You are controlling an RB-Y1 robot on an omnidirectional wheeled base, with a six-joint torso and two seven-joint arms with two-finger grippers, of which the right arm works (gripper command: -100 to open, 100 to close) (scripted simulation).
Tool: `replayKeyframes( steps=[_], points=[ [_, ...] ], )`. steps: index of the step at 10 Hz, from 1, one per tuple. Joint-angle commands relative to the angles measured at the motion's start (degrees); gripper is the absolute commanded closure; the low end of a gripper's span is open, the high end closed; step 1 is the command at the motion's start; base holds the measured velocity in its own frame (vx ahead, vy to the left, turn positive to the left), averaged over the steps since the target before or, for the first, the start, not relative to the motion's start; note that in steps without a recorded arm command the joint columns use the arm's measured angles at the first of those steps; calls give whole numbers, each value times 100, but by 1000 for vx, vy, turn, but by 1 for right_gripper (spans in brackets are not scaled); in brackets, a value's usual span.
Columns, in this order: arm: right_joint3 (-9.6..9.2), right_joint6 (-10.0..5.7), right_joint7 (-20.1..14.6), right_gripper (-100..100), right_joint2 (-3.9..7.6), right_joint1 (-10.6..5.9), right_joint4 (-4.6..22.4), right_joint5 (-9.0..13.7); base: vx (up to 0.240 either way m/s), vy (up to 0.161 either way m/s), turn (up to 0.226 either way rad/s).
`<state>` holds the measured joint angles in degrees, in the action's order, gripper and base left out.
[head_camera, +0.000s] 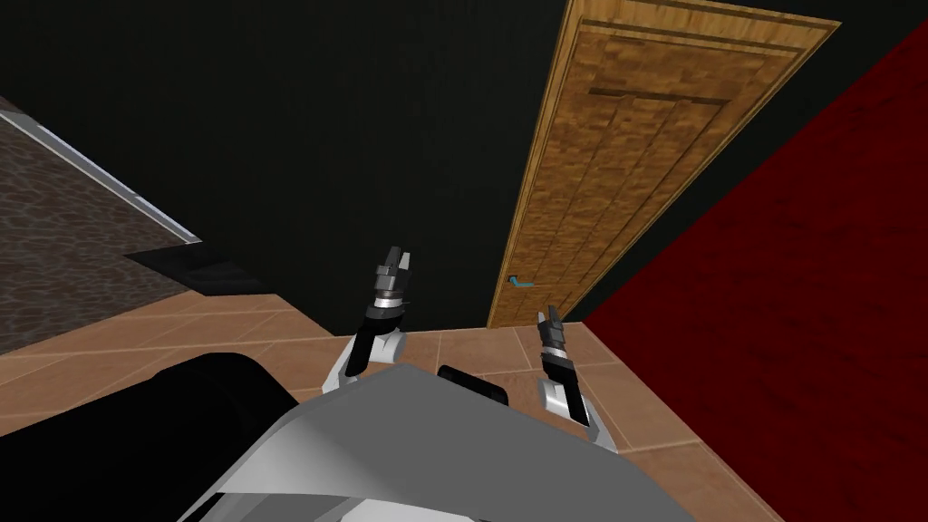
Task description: Pull the door open
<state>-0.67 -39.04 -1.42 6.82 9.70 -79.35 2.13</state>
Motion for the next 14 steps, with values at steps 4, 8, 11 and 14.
replayKeyframes(
  steps=[4, 8, 11, 14],
  points=[
    [20, -131, -81, -100, 88, -202, 654, 87, 31, -82, 119],
    [44, -259, -159, -100, 172, -456, 1351, 183, 28, -66, 131],
    [59, -339, -208, -100, 222, -616, 1789, 243, 31, -76, 139],
    [74, -417, -255, -100, 271, -771, 2215, 301, 19, -75, 135]
  ],
)
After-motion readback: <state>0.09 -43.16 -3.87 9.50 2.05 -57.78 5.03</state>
